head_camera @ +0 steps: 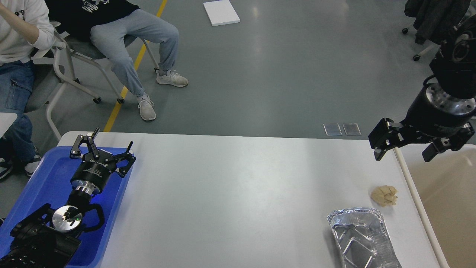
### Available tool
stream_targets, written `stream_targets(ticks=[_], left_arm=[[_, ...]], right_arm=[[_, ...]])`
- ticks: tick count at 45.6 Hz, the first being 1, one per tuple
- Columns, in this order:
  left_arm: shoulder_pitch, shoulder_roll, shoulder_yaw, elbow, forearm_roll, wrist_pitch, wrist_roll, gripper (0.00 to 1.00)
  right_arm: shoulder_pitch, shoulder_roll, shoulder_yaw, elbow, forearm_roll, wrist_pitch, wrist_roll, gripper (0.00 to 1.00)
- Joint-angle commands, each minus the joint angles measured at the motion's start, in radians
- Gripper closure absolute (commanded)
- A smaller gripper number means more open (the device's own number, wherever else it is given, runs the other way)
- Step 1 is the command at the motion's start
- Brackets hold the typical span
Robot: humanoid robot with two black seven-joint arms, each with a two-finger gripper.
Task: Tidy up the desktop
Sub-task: 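Move the right gripper down past the bin edge toward the foil tray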
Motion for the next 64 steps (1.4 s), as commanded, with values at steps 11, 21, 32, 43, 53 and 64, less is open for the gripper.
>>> stream_targets(ticks=[11, 21, 32, 43, 53, 64], left_arm=[[0.001, -0.002, 0.0, -0.001, 0.0, 0.0, 0.003, 0.0], [0.001, -0.002, 0.0, -0.001, 0.0, 0.0, 0.003, 0.0], [0.001, -0.002, 0.0, -0.003, 0.0, 0.0, 0.003, 0.0], [0.001, -0.002, 0.0, -0.003, 0.0, 0.0, 0.001, 0.0], [0.001, -0.002, 0.0, -0.003, 0.0, 0.0, 0.003, 0.0], [0.001, -0.002, 0.0, -0.003, 0.0, 0.0, 0.003, 0.0]], right_arm=[[0.015, 0.017, -0.036, 0.001, -0.001, 0.0, 0.0, 0.0], [0.015, 0.02, -0.056, 0.001, 0.001, 0.0, 0.0, 0.0], [0.0, 0.018, -0.053, 0.008, 0.007, 0.0, 0.0, 0.0], [-0.023, -0.029, -0.045, 0.007, 0.002, 0.0, 0.0, 0.0], [-0.026, -0.029, -0.042, 0.004, -0.002, 0.0, 0.0, 0.0], [-0.026, -0.028, -0.063, 0.002, 0.004, 0.0, 0.0, 0.0]])
